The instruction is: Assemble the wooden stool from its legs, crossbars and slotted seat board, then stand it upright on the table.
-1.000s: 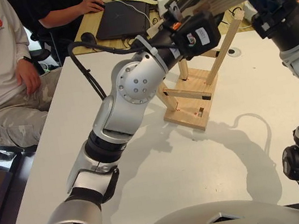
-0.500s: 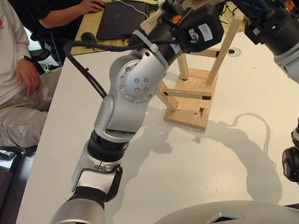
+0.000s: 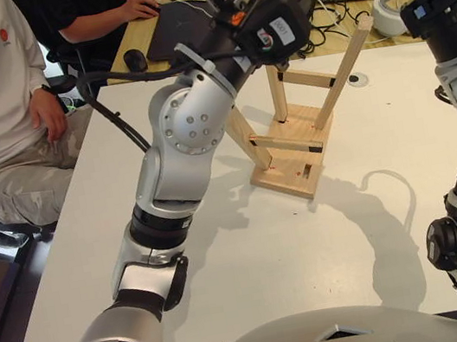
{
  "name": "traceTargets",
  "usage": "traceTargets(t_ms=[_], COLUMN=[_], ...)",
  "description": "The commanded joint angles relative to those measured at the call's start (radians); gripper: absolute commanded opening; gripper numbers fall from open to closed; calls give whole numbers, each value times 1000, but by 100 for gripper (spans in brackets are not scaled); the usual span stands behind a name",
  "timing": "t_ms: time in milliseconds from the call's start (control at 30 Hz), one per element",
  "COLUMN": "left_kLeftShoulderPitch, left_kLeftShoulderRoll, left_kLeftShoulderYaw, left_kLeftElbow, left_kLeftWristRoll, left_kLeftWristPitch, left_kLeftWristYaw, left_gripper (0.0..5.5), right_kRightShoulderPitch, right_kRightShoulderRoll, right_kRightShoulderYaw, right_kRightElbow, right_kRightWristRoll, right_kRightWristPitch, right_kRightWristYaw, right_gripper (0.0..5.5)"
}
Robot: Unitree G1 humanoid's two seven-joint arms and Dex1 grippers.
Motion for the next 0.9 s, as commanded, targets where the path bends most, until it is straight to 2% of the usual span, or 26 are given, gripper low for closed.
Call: traceTargets(t_ms=[33, 200, 333, 433, 600, 900], left_kLeftShoulderPitch=[61, 138, 164, 198, 271, 272], left_kLeftShoulderRoll=[17, -22, -62, -85, -123, -272], left_kLeftShoulderYaw=[112, 385, 503, 503, 473, 388], left_kLeftElbow=[-77, -175, -185, -195, -234, -196], left_kLeftWristRoll=[-48, -159, -219, -240, -252, -298], left_kLeftWristPitch=[68, 343, 506, 567, 624, 705], left_kLeftWristYaw=[-10, 43, 105, 135, 184, 293], left_gripper=[392, 392, 392, 392, 392, 392], right_kRightShoulderPitch=[-6, 169, 303, 412, 473, 576], right_kRightShoulderRoll=[-52, -185, -272, -343, -410, -288], right_kRightShoulderYaw=[-48, -130, -179, -207, -222, -173], right_kRightElbow=[4, -149, -243, -261, -221, -255], right_kRightWristRoll=[-32, 175, 447, 504, 446, 346], right_kRightWristPitch=[15, 215, 304, 338, 327, 240], right_kRightWristYaw=[-96, -202, -287, -284, -268, -355], right_gripper=[98, 98, 98, 98, 98, 98])
